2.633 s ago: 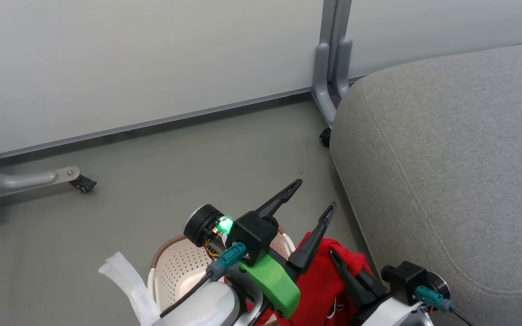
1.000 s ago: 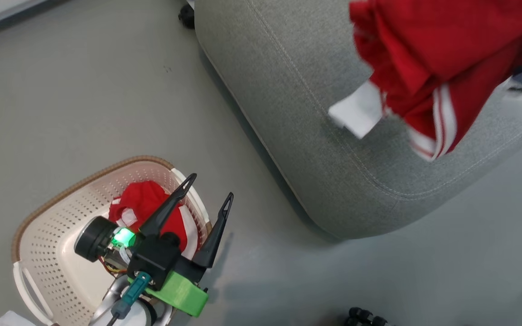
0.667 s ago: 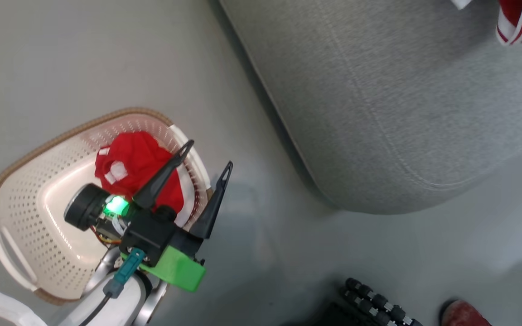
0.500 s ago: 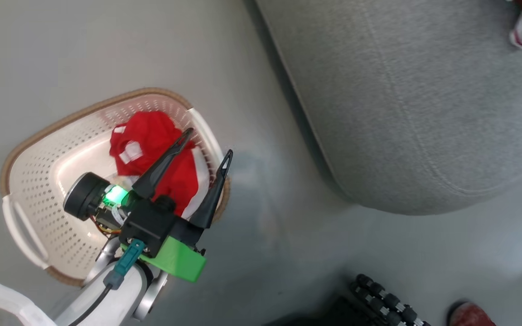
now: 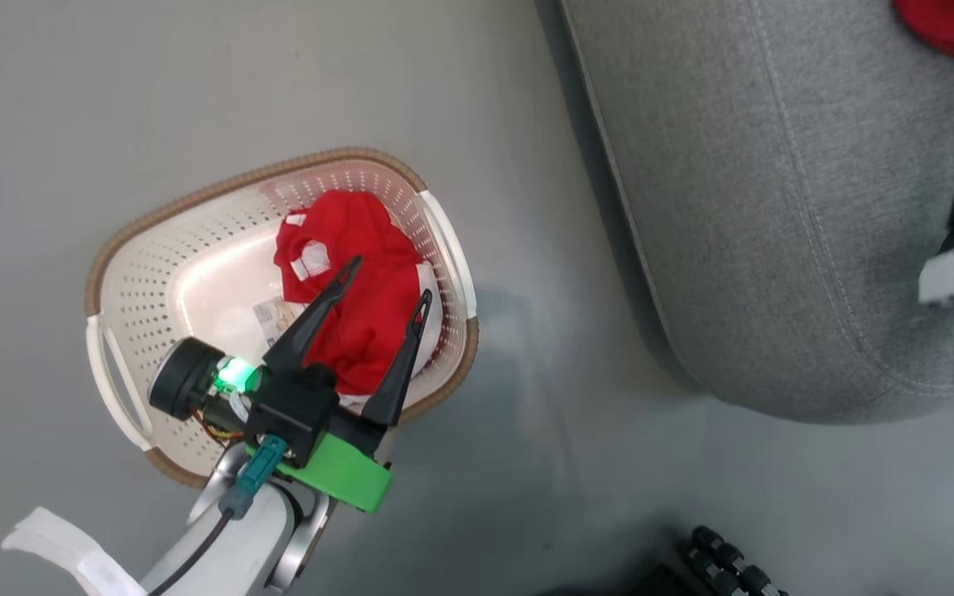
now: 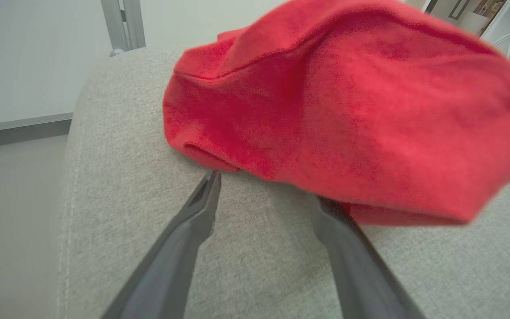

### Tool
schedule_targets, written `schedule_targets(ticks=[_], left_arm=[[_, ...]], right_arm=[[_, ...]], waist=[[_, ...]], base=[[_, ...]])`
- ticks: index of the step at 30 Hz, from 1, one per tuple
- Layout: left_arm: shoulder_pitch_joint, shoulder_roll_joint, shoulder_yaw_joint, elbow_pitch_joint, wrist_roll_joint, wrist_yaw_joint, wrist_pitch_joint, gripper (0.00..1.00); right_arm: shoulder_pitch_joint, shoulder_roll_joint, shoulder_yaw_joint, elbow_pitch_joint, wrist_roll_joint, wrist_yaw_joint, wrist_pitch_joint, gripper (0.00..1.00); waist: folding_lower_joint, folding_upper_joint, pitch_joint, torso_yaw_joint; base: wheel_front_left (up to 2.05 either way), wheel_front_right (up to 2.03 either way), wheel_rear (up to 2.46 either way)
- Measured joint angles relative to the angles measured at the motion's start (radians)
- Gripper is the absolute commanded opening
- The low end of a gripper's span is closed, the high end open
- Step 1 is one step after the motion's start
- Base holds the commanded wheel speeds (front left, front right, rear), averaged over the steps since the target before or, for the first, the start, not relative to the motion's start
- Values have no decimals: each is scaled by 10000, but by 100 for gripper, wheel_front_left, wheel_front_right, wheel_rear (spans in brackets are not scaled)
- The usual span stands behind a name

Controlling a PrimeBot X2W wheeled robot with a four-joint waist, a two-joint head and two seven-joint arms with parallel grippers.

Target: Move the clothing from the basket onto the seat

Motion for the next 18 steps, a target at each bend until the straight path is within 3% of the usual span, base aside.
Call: schedule_targets(ticks=[8,18], left_arm=[[947,-909,709,677,-261,228,-132,100],[2938,-2274,2548,895,259,128,-146,100]], right_arm=[[2618,487,1306,-1448,-293,0,0,100],[4491,738,3436,-1946,-42,0,0,100]], waist=[[-1,0,-1406,67],[-2,0,-3523,563]], base=[[0,0,0],[0,0,0]])
